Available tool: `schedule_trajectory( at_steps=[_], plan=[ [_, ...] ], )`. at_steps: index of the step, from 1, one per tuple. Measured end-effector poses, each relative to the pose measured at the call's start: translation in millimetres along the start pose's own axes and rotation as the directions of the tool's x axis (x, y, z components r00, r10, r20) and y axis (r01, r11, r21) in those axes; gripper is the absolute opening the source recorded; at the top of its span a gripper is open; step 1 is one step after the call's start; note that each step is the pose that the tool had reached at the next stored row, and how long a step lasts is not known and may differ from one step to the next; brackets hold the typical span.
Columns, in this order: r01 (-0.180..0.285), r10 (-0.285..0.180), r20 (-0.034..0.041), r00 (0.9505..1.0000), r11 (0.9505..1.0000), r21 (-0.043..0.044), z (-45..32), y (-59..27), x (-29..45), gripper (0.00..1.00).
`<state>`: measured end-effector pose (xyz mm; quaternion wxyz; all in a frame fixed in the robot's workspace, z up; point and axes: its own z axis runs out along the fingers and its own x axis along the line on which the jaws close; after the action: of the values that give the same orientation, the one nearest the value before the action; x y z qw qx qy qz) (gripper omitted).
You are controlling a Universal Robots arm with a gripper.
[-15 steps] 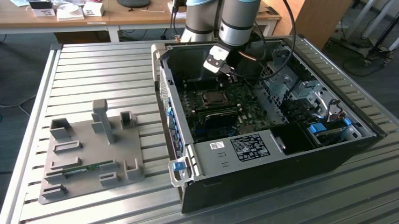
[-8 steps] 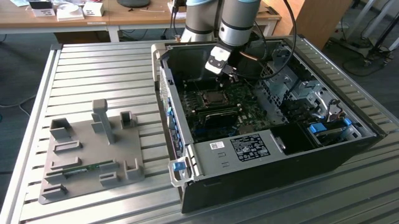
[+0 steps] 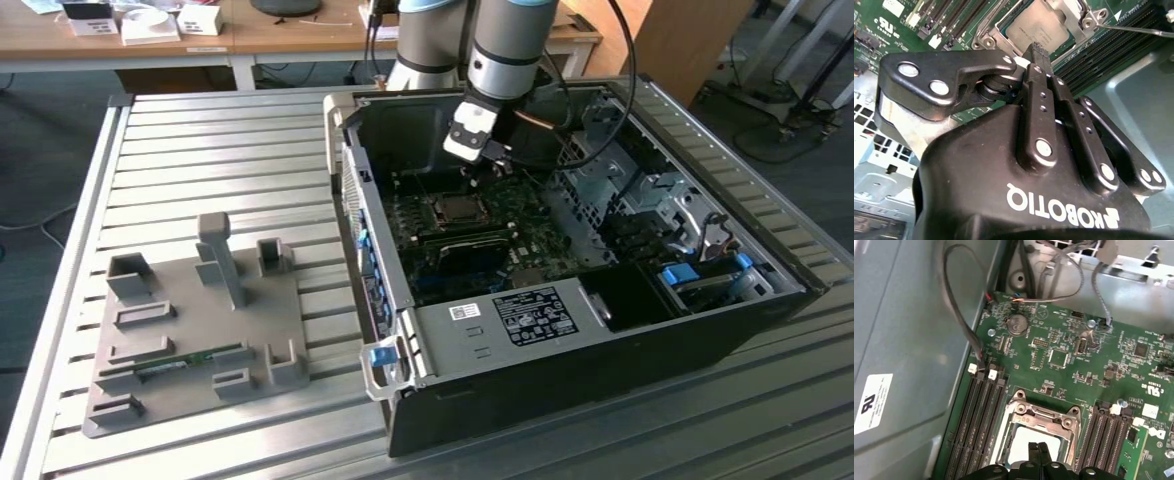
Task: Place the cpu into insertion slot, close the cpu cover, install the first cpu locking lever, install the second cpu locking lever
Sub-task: 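Close the cpu cover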
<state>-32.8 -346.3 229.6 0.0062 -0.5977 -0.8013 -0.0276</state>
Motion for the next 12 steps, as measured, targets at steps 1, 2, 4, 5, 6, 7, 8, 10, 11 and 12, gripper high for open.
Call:
schedule_trajectory(
  at_steps=[1, 2, 4, 5, 6, 7, 8, 10, 11, 12],
  plan=[
    [0.009, -0.009, -0.0004, 1.0000, 1.0000, 0.0004, 0.1, 0.0, 0.0, 0.11],
    [0.018, -0.018, -0.0007, 0.9998, 0.9998, 0.0008, 0.1, -0.1, 0.0, 0.11],
    [0.036, -0.036, -0.0014, 0.9994, 0.9994, 0.0016, 0.3, -0.1, 0.0, 0.11],
    [0.045, -0.045, -0.0017, 0.9990, 0.9990, 0.0019, 0.4, -0.2, 0.0, 0.11],
    [0.053, -0.053, -0.0020, 0.9986, 0.9986, 0.0022, 0.4, -0.2, 0.0, 0.11],
    [0.060, -0.060, -0.0024, 0.9982, 0.9982, 0.0025, 0.5, -0.2, 0.0, 0.11],
    [0.067, -0.067, -0.0025, 0.9978, 0.9978, 0.0028, 0.5, -0.2, 0.0, 0.11],
    [0.070, -0.070, -0.0027, 0.9975, 0.9975, 0.0030, 0.5, -0.2, 0.0, 0.11],
    [0.070, -0.070, -0.0027, 0.9975, 0.9975, 0.0030, 0.5, -0.2, 0.0, 0.11],
    [0.070, -0.070, -0.0027, 0.9975, 0.9975, 0.0030, 0.5, -0.2, 0.0, 0.11]
  ],
)
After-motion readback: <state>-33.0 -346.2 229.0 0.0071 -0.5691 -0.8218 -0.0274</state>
